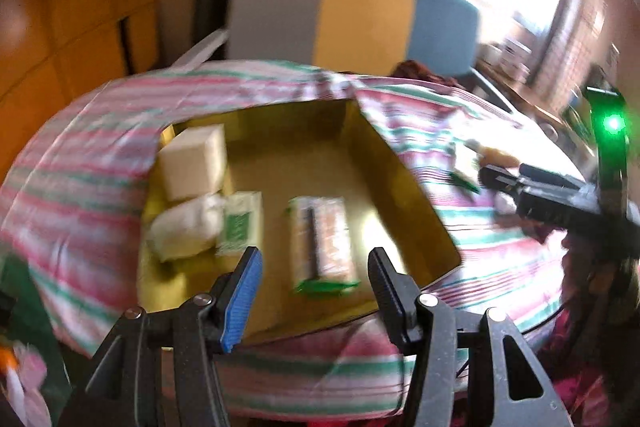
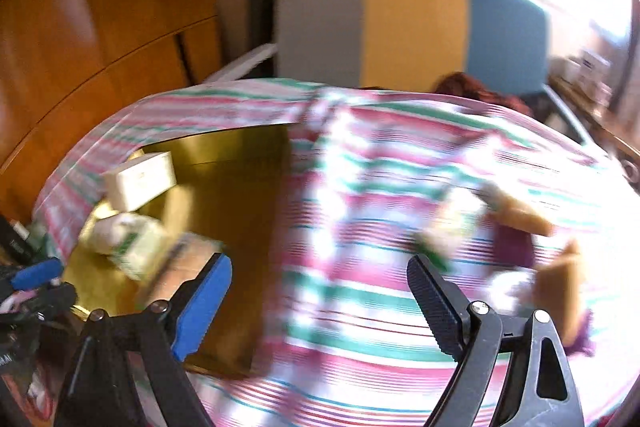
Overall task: Organize objects
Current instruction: 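Move both tools back toward the sponges and wrappers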
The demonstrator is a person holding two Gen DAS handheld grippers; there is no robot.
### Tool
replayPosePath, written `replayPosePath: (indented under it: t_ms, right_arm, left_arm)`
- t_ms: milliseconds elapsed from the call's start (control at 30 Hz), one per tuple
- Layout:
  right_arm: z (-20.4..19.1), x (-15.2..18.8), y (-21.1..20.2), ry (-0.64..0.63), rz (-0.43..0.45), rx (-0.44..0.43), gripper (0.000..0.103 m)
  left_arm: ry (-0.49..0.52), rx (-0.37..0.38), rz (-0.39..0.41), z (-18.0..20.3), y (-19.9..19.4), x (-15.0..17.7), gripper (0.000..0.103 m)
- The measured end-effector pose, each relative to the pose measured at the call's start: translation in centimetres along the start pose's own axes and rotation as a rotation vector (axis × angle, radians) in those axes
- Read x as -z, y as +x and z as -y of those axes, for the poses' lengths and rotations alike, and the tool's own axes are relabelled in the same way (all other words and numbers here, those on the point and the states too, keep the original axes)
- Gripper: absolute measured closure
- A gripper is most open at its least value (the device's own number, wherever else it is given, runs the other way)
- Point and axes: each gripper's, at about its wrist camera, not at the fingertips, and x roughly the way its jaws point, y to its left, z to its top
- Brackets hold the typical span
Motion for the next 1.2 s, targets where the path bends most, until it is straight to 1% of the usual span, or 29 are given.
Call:
replayPosePath:
  t_ms: [167, 233, 267, 300, 433, 533, 600, 667, 733, 800, 867, 900, 933, 967, 1000, 1033, 1067, 1133, 1200]
  right_arm:
    - [9.8, 0.5, -3.2, 0.116, 0.023, 0.146, 0.012]
    - [13.8, 0.9, -4.3, 0.185, 0.037, 0.199, 0.011]
    - [16.2, 1.2, -4.9, 0.24, 0.045, 0.225, 0.011]
    - [17.7, 1.5, -5.3, 0.278, 0.051, 0.246, 0.01]
    - [23.3, 3.3, -6.3, 0.43, 0.082, 0.31, 0.01]
    - [26.5, 5.1, -6.8, 0.581, 0.108, 0.32, 0.01]
    - [27.8, 5.8, -7.1, 0.665, 0.121, 0.326, 0.01]
    - [28.8, 6.2, -7.7, 0.726, 0.156, 0.305, 0.01]
    - [29.3, 6.6, -8.5, 0.763, 0.188, 0.302, 0.01]
    - [29.6, 6.9, -9.0, 0.795, 0.214, 0.28, 0.008]
    - [29.9, 7.2, -8.8, 0.819, 0.215, 0.259, 0.007]
    - [30.0, 7.2, -8.7, 0.827, 0.212, 0.244, 0.007]
    - [30.1, 7.2, -8.7, 0.832, 0.212, 0.235, 0.007]
    - [30.2, 7.2, -8.8, 0.836, 0.214, 0.226, 0.007]
    - [30.2, 7.2, -8.8, 0.839, 0.218, 0.215, 0.007]
    - [30.2, 7.3, -8.7, 0.841, 0.218, 0.205, 0.007]
    - [30.2, 7.3, -8.6, 0.844, 0.216, 0.194, 0.007]
    - [30.5, 7.4, -8.4, 0.856, 0.217, 0.175, 0.007]
    - [30.7, 7.5, -8.3, 0.866, 0.217, 0.16, 0.007]
  left_arm:
    - [0.125, 0.075, 0.002, 5.0, 1.1, -1.5, 0.047]
    - [0.166, 0.104, -0.004, 7.1, 1.8, -2.0, 0.047]
    - [0.186, 0.117, -0.014, 8.2, 2.3, -2.2, 0.047]
    - [0.195, 0.126, -0.024, 8.9, 2.8, -2.3, 0.047]
    - [0.233, 0.18, -0.083, 12.1, 4.8, -3.0, 0.047]
    - [0.262, 0.241, -0.101, 14.5, 5.7, -3.9, 0.047]
    - [0.291, 0.298, -0.106, 16.4, 6.2, -4.5, 0.047]
    - [0.319, 0.366, -0.122, 18.7, 7.2, -5.0, 0.047]
    - [0.326, 0.404, -0.155, 20.7, 8.4, -5.6, 0.048]
    - [0.327, 0.459, -0.182, 22.9, 9.7, -6.1, 0.048]
    - [0.321, 0.496, -0.211, 24.9, 11.1, -6.6, 0.048]
    - [0.32, 0.512, -0.212, 25.9, 11.6, -6.9, 0.048]
    - [0.331, 0.514, -0.212, 27.0, 12.3, -7.0, 0.047]
    - [0.344, 0.504, -0.222, 27.7, 12.8, -7.0, 0.045]
    - [0.357, 0.496, -0.233, 28.6, 13.5, -7.1, 0.038]
    - [0.366, 0.504, -0.237, 29.3, 14.2, -7.1, 0.033]
    - [0.384, 0.507, -0.25, 30.2, 15.0, -7.1, 0.021]
    - [0.397, 0.473, -0.267, 31.1, 16.2, -7.0, 0.019]
    - [0.415, 0.444, -0.256, 32.0, 17.1, -6.9, 0.019]
